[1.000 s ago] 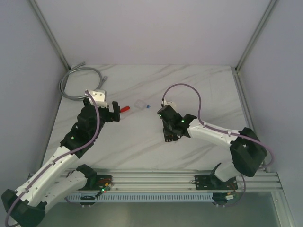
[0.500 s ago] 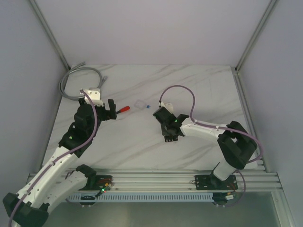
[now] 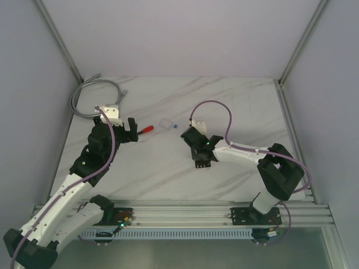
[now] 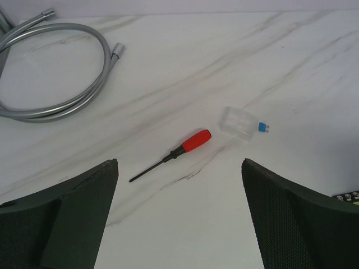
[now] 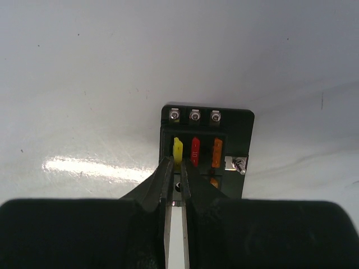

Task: Snap on the fuse box
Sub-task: Install the fuse at the fuse box base.

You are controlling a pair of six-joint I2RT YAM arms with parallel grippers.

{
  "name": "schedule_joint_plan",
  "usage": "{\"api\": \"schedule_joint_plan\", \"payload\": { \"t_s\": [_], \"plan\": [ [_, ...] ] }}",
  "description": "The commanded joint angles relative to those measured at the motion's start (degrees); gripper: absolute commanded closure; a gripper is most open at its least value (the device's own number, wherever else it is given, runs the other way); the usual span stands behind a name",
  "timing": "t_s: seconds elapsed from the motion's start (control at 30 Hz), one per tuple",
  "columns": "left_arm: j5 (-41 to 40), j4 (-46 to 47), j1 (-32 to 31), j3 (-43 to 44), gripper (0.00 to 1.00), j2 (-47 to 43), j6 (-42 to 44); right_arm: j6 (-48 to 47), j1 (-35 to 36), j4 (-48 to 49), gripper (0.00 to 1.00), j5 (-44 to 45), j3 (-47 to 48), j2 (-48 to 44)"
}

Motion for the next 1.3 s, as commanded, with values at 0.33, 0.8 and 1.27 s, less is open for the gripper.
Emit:
{"api": "schedule_joint_plan", "payload": {
  "t_s": [0.33,0.8,1.27],
  "plan": [
    [1.03,1.07,0.56,-0.54,0.0,-0.87,-0.29,3.05,0.4,-0.87,1.0,2.43,2.83,1.49],
    [1.32,1.09,0.79,-0.58,0.0,-0.78,-0.44,3.68,0.33,-2.24,1.0,3.3,2.9,0.94],
    [1.76,1.16,1.1,-0.55,0.0,-0.79,-0.57,3.75,0.29,-3.59,1.0,5.59,3.38,-1.69]
  ]
}}
